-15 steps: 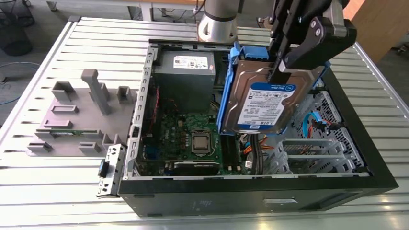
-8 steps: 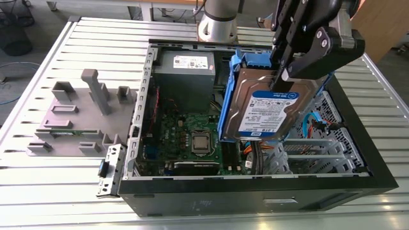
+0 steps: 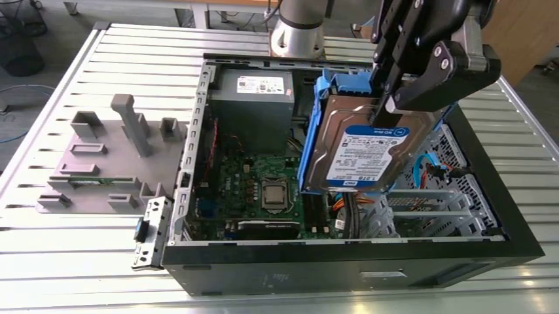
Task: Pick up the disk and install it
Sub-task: 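Pick up the disk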
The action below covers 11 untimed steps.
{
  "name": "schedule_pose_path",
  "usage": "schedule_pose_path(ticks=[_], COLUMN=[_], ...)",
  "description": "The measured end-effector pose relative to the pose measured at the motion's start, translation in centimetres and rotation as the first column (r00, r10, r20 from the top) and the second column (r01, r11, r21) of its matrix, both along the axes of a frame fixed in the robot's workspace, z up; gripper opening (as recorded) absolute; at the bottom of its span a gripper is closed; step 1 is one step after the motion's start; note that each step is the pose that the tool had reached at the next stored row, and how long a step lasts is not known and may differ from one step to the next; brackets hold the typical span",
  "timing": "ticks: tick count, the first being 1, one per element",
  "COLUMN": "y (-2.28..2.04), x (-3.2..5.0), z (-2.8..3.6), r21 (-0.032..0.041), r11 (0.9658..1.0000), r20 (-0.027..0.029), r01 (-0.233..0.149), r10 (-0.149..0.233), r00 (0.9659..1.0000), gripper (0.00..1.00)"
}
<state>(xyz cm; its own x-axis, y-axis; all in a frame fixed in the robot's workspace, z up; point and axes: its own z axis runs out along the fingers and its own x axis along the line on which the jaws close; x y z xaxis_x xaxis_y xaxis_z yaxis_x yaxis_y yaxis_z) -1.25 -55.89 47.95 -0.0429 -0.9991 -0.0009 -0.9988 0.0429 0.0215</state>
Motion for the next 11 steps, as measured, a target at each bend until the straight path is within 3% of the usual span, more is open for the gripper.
schedule_pose_path(ticks=[6, 11], y=[0.00, 0.00], x=[0.13, 1.12], z=[0.00, -0.04], r21=[0.0006, 0.0007], r11=[1.0000, 1.0000], r20=[0.0000, -0.0001], r01=[0.000, 0.000], r10=[0.000, 0.000], r00=[1.0000, 1.0000], gripper=[0.35, 0.35])
